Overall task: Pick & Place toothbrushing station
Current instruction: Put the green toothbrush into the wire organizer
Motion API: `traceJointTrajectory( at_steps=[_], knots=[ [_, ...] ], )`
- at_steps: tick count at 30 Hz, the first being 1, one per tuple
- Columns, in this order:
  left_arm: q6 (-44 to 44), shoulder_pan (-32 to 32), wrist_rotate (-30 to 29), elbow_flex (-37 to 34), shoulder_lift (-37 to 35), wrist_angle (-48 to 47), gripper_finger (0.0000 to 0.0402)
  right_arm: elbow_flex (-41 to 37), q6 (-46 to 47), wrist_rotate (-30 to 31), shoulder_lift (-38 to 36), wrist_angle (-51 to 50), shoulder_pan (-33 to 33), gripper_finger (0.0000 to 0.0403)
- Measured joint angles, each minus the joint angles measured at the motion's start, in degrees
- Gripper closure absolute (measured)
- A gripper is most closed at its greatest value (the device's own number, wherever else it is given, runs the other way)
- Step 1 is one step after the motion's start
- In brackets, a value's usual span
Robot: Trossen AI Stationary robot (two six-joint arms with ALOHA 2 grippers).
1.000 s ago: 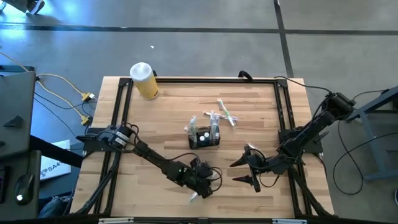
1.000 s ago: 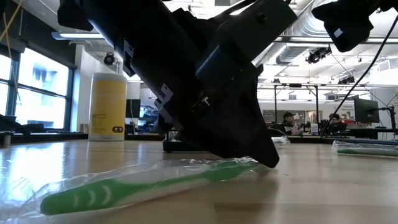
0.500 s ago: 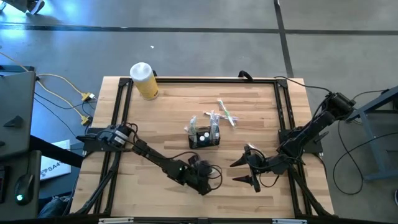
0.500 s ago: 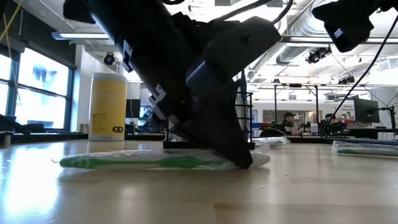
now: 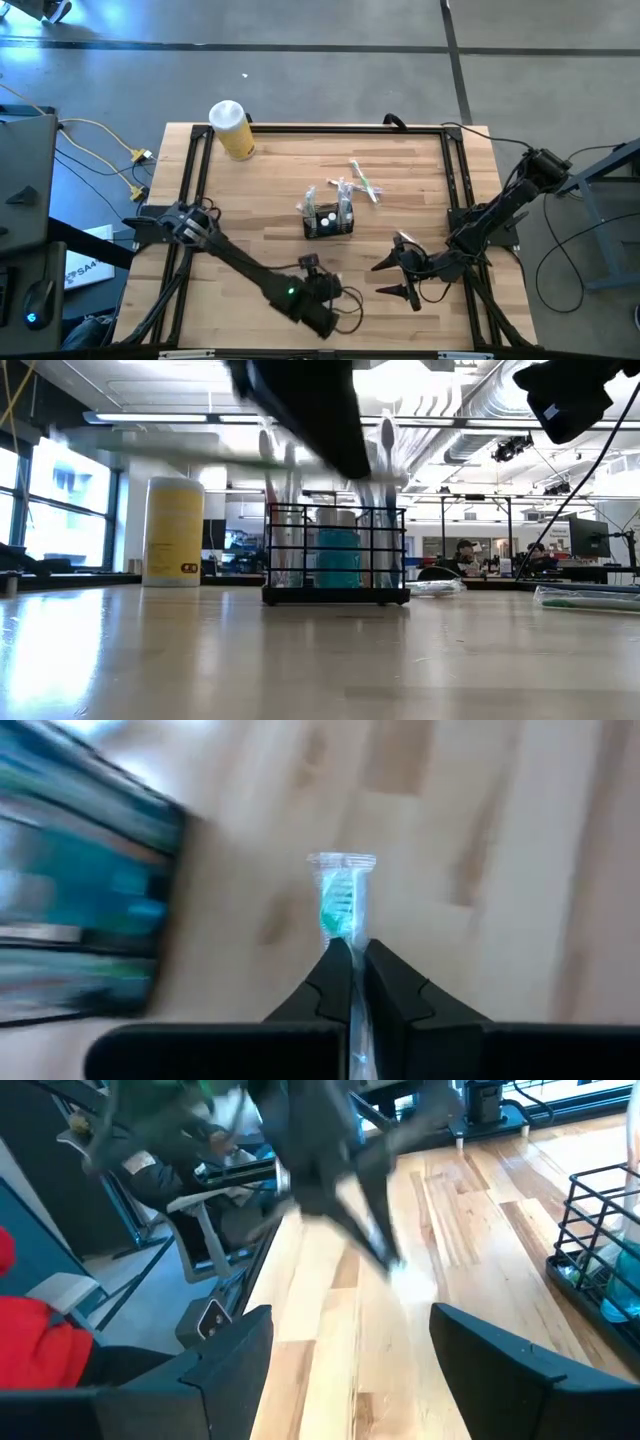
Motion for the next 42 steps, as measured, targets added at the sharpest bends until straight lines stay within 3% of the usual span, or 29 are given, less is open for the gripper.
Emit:
traceJointTrajectory(
  at_steps=[4,9,11,16,25,28,33,39,42],
  knots=[
    [-3.55,-2.68,-8.8,8.54,0.09,-13.77,0.0399,0.0,0.0,0.03,0.0,-0.11,0.58,0.014],
    [-14.75,-5.34,-19.1,17.21,-0.06,-34.96,0.04,0.0,1.49,0.0,0.0,-0.48,0.86,0.014],
    [-16.97,-5.41,-22.13,18.09,-0.39,-37.07,0.04,0.0,2.42,0.0,0.0,-0.86,0.86,0.014],
    [-13.46,-4.64,-25.49,15.79,-5.2,-36.65,0.04,0.02,4.39,0.03,1.06,-1.02,0.84,0.014],
    [-14.37,-2.08,-26.31,1.54,-16.73,-35.3,0.04,0.04,7.37,-0.02,5.07,0.34,1.08,0.014],
    [-13.48,-2.16,-25.42,-7.17,-21.0,-25.92,0.04,0.04,7.26,0.11,5.07,2.59,1.52,0.014],
    [-2.43,-2.11,-20.92,-25.93,-28.96,-0.13,0.04,0.04,5.52,0.21,5.05,4.62,3.38,0.0141],
    [20.05,-0.04,-13.2,-49.03,-37.67,46.04,0.04,0.04,5.38,3.68,5.05,5.18,4.95,0.0141],
    [31.73,1.06,-7.52,-57.25,-40.91,69.86,0.04,0.04,5.77,4.46,5.05,5.31,5.16,0.0141]
  ],
)
